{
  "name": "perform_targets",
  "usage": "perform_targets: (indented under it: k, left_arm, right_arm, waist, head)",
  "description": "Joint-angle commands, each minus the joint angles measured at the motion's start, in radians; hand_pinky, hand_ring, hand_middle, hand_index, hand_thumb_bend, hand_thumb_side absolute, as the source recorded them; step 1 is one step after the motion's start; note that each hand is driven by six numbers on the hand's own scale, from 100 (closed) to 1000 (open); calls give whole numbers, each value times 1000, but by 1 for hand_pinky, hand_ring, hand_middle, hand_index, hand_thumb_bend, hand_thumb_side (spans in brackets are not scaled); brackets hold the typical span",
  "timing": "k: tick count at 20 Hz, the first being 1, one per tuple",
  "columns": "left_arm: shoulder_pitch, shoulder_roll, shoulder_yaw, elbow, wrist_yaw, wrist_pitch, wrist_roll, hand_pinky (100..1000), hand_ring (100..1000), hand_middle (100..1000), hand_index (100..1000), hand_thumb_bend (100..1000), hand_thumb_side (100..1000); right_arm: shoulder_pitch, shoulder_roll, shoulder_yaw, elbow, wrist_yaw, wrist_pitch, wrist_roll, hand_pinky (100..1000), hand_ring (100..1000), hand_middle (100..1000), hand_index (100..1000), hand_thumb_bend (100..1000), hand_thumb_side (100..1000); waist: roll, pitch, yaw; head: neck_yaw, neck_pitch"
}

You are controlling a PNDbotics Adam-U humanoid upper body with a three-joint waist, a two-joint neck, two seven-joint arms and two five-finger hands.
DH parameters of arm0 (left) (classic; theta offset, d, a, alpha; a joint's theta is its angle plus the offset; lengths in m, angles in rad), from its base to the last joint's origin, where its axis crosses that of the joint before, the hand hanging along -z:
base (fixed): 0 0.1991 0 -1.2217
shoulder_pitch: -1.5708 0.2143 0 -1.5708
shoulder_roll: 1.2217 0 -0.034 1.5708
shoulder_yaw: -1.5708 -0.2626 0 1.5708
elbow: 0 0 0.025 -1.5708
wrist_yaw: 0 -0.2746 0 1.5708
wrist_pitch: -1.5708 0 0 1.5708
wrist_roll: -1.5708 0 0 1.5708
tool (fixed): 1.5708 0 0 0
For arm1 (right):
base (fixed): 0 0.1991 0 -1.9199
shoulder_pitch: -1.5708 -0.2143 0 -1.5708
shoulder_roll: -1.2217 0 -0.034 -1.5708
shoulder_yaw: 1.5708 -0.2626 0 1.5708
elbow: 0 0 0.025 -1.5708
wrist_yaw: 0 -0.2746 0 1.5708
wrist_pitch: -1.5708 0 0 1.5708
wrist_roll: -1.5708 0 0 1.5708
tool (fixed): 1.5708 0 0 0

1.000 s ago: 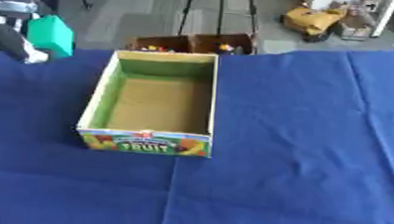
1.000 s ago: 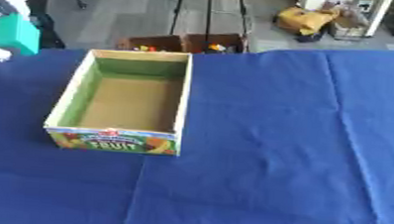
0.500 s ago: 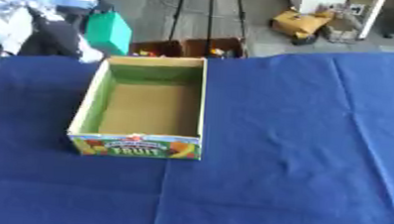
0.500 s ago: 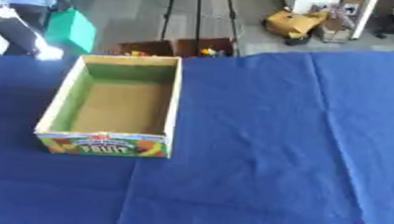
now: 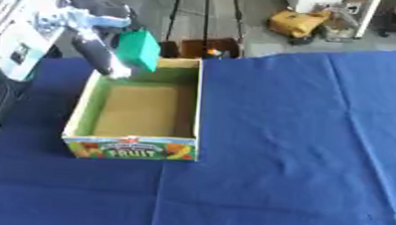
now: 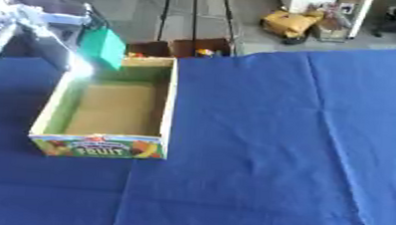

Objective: Pick up objects on the table and place them in the box.

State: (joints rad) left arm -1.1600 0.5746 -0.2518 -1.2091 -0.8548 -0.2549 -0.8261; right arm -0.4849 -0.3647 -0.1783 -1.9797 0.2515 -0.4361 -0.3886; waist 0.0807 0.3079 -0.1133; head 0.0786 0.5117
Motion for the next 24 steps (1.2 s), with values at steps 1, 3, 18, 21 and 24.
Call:
perform_targets:
  k: [1,3,18,21,24]
  left_arm:
    - [-12,-1,-7,38,-55,-12,40,415,520,605,742,100,416]
    - [-11,-12,-17,72,-95,-21,58,422,524,608,744,100,419]
    - [-1,-82,-16,235,-210,-53,74,458,561,648,765,100,437]
    - [-2,-86,-18,246,-222,-60,40,470,591,760,860,100,444]
    - [-5,-87,-21,238,-249,-74,2,480,618,844,980,100,437]
  right_arm:
    - [-16,-11,-1,-20,-12,-1,5,706,702,489,692,100,750]
    - [-17,-10,-1,-20,-13,-1,5,707,702,489,693,100,750]
    - [-17,-6,-5,-20,-18,-1,7,711,703,486,693,100,746]
    - [-17,-6,-6,-20,-18,-1,6,712,703,486,691,100,745]
    - [-15,-5,-6,-20,-19,-1,6,713,703,485,692,100,744]
  waist:
    - [-4,-16,-4]
    - [-4,-13,-6]
    - [0,-2,-19]
    - [1,-1,-20]
    - [1,-2,-20]
  head:
    - [7,-14]
    - [9,-16]
    - [15,-25]
    - [16,-24]
    - [16,-22]
